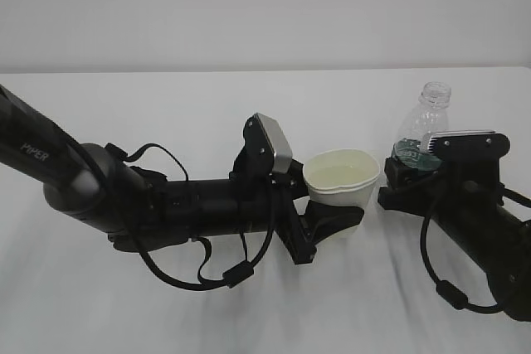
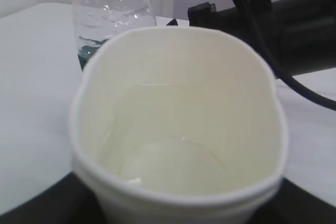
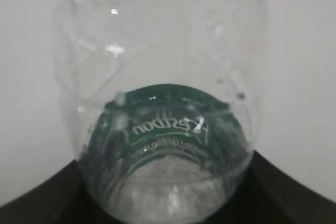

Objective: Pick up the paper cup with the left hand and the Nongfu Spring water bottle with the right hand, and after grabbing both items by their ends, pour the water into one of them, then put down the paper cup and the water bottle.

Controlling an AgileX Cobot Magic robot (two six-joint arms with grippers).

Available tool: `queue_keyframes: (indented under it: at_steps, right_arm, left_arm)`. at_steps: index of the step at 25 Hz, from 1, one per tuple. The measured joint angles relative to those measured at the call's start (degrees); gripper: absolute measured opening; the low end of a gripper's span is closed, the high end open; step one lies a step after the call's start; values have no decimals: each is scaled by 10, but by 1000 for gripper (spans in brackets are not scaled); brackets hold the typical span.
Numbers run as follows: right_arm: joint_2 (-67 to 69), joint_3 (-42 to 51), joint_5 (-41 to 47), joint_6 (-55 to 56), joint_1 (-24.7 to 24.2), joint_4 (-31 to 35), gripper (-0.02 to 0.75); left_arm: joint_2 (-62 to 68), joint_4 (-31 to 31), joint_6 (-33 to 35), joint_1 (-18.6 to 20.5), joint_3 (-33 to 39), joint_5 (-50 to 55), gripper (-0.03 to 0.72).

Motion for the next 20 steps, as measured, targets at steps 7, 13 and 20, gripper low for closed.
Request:
queue_keyframes:
  at_steps: [7, 13, 20]
  right_arm:
    - [0, 0, 0, 0, 0, -11, 584]
    - [0, 4, -2, 0, 0, -15, 608]
    - [-19, 30, -4, 0, 0, -15, 609]
  left_arm:
    - [0, 0, 0, 0, 0, 0, 432]
    - [0, 0, 0, 0, 0, 0, 432]
    - [0, 0, 0, 0, 0, -2, 432]
